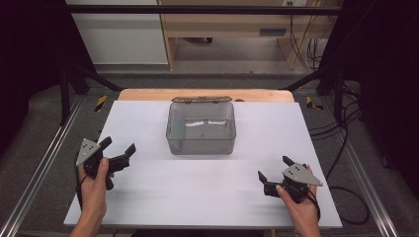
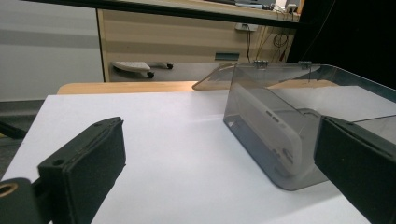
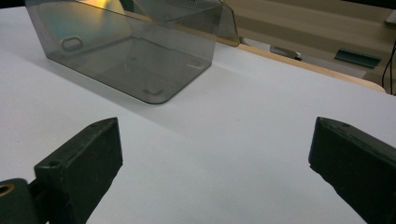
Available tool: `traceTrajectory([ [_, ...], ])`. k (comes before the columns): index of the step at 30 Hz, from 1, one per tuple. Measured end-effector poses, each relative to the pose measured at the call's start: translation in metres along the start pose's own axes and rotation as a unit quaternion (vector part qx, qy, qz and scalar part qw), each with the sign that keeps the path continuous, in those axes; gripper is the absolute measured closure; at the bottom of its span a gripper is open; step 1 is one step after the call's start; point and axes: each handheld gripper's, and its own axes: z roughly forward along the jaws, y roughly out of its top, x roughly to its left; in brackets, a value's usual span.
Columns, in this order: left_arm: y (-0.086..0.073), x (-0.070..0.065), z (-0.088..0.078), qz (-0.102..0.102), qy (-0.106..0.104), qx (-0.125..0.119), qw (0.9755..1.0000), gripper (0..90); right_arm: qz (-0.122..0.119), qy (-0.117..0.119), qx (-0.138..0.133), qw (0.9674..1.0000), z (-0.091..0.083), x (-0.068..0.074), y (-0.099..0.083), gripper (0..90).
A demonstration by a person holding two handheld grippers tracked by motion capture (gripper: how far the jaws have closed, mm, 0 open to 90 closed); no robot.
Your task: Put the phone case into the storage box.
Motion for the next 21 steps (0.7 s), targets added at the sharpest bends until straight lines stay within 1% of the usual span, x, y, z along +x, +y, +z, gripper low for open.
traceTrajectory([
  [4,-0.004,0.005,-0.007,-0.008,0.001,-0.003,1.0,2.2,-0.001,-0.001,0.001,1.0,0.0,0.0,0.0,3.4],
  [9,-0.005,0.006,-0.013,-0.007,0.001,-0.011,0.9999,2.2,-0.003,-0.001,0.002,1.0,0.001,0.001,0.0,3.4],
  [10,-0.006,0.005,-0.014,0.003,0.0,-0.009,1.0,2.2,-0.003,-0.001,0.002,1.0,0.001,0.001,0.0,3.4],
  [11,-0.006,0.005,-0.014,0.003,0.0,-0.009,1.0,2.2,-0.002,0.0,0.001,1.0,0.001,0.001,0.0,3.4],
  [12,-0.007,0.003,-0.015,0.012,-0.001,-0.007,0.9999,2.2,-0.001,0.001,0.0,1.0,0.001,0.001,0.0,3.4],
  [14,-0.008,0.002,-0.016,0.014,-0.003,-0.007,0.9999,2.2,-0.001,0.002,-0.001,1.0,0.001,0.001,0.0,3.4],
  [17,-0.011,-0.005,-0.017,0.026,-0.015,-0.005,0.9996,2.2,0.002,0.002,-0.002,1.0,0.001,0.002,0.0,3.4],
  [18,-0.011,-0.005,-0.017,0.026,-0.015,-0.005,0.9996,2.2,0.002,0.002,-0.003,1.0,0.001,0.002,0.0,3.4],
  [19,-0.012,-0.008,-0.017,0.029,-0.02,-0.004,0.9994,2.2,0.002,0.003,-0.004,1.0,0.001,0.002,0.0,3.4],
  [21,-0.012,-0.01,-0.017,0.03,-0.022,-0.005,0.9993,2.2,0.002,0.003,-0.006,1.0,0.0,0.002,0.0,3.4],
])
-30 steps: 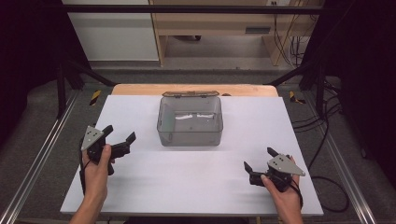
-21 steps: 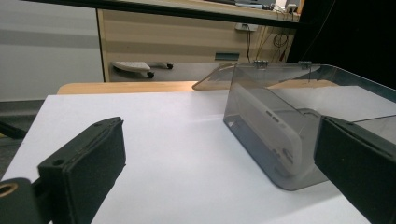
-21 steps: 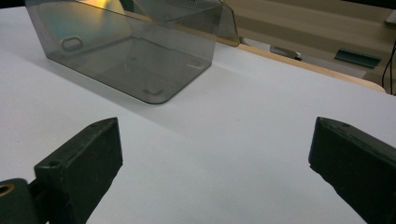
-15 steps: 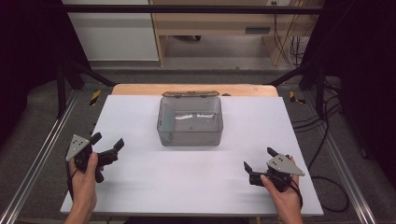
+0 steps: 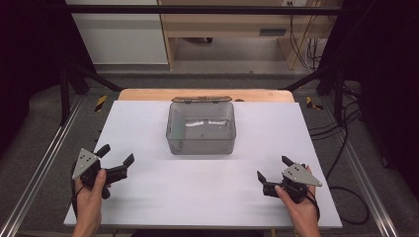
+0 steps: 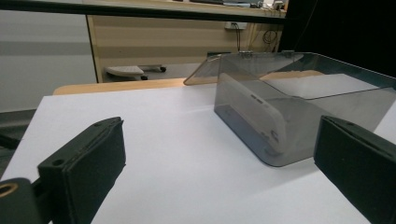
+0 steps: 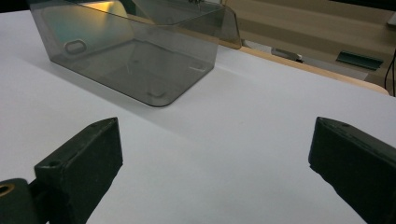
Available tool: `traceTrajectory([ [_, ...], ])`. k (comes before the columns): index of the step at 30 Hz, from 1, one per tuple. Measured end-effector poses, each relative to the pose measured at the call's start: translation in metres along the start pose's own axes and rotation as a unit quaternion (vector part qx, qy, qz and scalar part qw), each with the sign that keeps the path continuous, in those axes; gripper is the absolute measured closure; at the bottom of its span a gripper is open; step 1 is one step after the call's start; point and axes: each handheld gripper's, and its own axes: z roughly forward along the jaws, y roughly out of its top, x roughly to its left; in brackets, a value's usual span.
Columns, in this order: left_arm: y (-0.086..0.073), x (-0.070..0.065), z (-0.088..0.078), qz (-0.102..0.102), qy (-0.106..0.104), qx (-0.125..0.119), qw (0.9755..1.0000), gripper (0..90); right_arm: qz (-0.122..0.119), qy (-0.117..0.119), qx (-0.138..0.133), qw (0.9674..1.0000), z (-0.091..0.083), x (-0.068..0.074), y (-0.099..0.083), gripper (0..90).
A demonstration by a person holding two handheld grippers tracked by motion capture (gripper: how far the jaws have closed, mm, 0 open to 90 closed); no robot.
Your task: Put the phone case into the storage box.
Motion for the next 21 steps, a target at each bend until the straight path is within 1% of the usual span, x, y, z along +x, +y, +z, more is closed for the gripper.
traceTrajectory([
  [4,-0.001,-0.004,0.0,0.002,-0.008,0.0,1.0,2.2,0.002,0.0,-0.003,1.0,0.0,0.0,0.0,3.4],
  [5,-0.002,-0.006,0.0,0.004,-0.013,0.0,0.9999,2.2,0.002,0.0,-0.004,1.0,-0.001,-0.001,0.0,3.4],
  [7,-0.002,-0.008,0.0,0.003,-0.015,0.0,0.9999,2.2,0.002,0.0,-0.005,1.0,0.0,-0.001,0.0,3.4],
  [8,-0.003,-0.009,0.0,0.004,-0.018,0.0,0.9998,2.2,0.006,0.001,-0.004,1.0,-0.001,-0.001,0.0,3.4],
  [10,-0.004,-0.011,0.0,0.01,-0.02,0.002,0.9997,2.2,0.006,0.001,-0.005,1.0,-0.001,-0.002,0.0,3.4],
  [15,-0.006,-0.016,0.001,0.007,-0.028,0.0,0.9996,2.1,0.009,0.005,-0.01,0.9999,-0.002,-0.003,-0.001,3.7],
  [17,-0.008,-0.018,0.001,0.011,-0.033,0.001,0.9994,2.1,0.015,0.01,-0.016,0.9997,-0.002,-0.005,-0.001,4.1],
  [19,-0.008,-0.02,0.001,0.015,-0.034,0.001,0.9993,2.1,0.018,0.012,-0.024,0.9995,-0.003,-0.006,-0.001,4.2],
  [20,-0.008,-0.02,0.001,0.015,-0.034,0.001,0.9993,2.1,0.018,0.012,-0.024,0.9995,-0.003,-0.006,-0.001,4.2],
  [21,-0.009,-0.021,0.002,0.017,-0.036,0.001,0.9992,2.1,0.019,0.014,-0.034,0.9991,-0.004,-0.007,-0.002,4.2],
])
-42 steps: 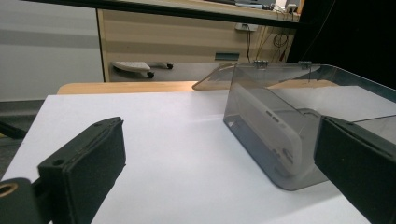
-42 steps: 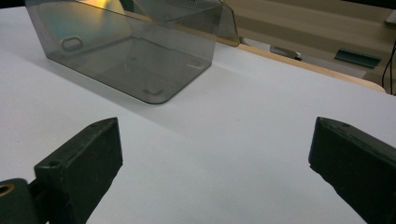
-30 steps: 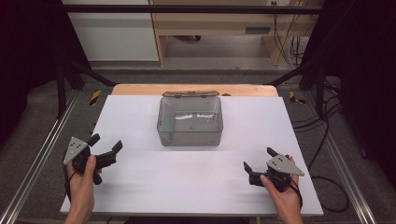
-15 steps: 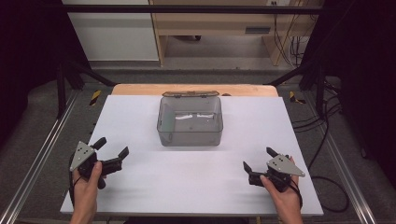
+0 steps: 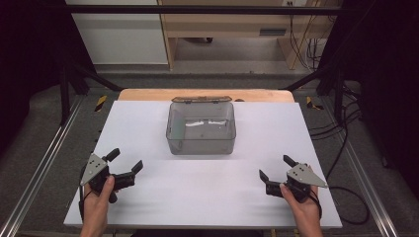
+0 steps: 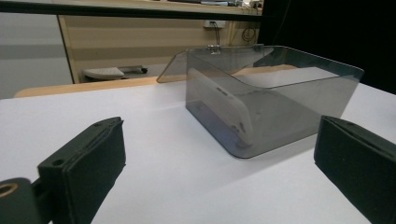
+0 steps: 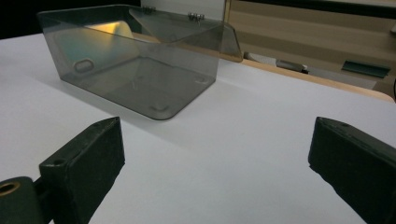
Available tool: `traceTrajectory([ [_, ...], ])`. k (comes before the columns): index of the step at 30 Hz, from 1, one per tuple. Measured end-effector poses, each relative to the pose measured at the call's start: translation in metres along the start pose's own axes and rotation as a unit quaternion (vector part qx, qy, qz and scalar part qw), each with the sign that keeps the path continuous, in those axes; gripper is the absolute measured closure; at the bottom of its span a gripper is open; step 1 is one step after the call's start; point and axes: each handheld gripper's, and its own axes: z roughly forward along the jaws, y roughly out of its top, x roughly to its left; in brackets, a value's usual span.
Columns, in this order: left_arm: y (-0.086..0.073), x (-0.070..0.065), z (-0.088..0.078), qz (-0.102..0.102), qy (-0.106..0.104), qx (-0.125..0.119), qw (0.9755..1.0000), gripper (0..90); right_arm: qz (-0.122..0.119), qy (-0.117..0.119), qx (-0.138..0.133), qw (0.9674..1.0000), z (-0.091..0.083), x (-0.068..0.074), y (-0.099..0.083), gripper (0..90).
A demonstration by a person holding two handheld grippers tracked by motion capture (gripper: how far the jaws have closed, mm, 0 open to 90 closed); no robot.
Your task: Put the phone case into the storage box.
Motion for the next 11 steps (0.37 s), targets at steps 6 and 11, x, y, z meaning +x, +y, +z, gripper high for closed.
traceTrajectory([
  [6,0.0007,-0.007,0.0,0.003,-0.017,-0.008,0.9998,2.1,0.0,0.015,-0.022,0.9996,-0.0002,-0.0016,-0.001,4.7],
  [11,0.0024,-0.0091,-0.0023,0.016,-0.011,-0.015,0.9997,1.9,-0.002,0.017,-0.025,0.9995,-0.0001,-0.0012,-0.0012,4.7],
])
